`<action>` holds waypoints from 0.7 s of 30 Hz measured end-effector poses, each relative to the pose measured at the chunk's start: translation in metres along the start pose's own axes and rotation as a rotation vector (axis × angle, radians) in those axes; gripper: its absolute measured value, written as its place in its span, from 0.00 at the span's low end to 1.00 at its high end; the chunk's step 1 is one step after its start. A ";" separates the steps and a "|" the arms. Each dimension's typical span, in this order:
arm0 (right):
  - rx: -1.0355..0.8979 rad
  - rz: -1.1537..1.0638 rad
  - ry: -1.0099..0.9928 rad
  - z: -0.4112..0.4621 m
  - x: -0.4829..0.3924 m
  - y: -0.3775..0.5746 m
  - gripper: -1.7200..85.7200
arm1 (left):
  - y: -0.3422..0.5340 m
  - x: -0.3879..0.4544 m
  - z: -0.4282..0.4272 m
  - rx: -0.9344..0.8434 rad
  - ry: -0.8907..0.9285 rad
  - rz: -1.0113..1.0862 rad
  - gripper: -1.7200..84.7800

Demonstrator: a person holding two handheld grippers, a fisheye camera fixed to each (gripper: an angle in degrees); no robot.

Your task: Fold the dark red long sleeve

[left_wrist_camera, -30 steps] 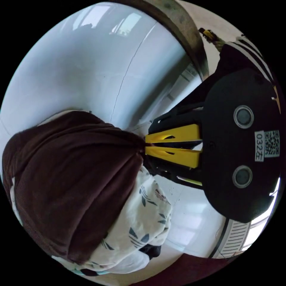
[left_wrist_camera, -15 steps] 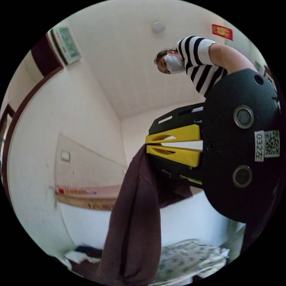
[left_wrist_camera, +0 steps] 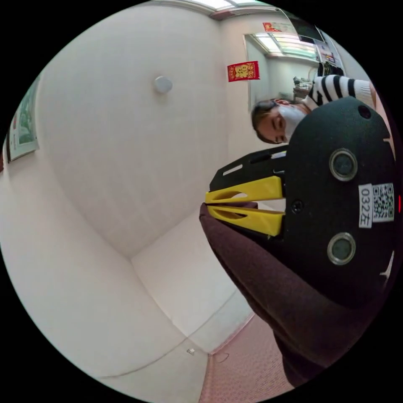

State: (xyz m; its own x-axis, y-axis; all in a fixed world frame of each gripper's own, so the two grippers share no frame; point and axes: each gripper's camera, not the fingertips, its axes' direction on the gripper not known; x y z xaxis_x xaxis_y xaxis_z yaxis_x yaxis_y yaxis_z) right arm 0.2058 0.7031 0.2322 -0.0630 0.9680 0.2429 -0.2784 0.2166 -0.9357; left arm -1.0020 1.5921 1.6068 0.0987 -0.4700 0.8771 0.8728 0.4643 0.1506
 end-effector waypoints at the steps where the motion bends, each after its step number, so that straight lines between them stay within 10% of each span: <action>1: 0.013 -0.022 0.005 -0.004 -0.002 0.002 0.01 | -0.002 0.023 0.023 -0.010 0.013 -0.004 0.01; 12: 0.215 -0.167 0.083 -0.053 -0.026 0.026 0.01 | 0.100 0.137 0.127 0.015 0.247 -0.174 0.01; 21: 0.366 -0.222 0.301 -0.070 -0.048 0.075 0.01 | 0.185 0.151 0.160 -0.357 0.631 -0.115 0.01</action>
State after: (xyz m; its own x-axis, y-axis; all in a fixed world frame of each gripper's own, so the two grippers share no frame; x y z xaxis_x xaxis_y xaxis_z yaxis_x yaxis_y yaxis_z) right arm 0.2549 0.6817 0.1325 0.2990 0.9090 0.2904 -0.5740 0.4145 -0.7062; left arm -0.9023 1.7270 1.8405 0.1600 -0.8938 0.4190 0.9861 0.1643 -0.0262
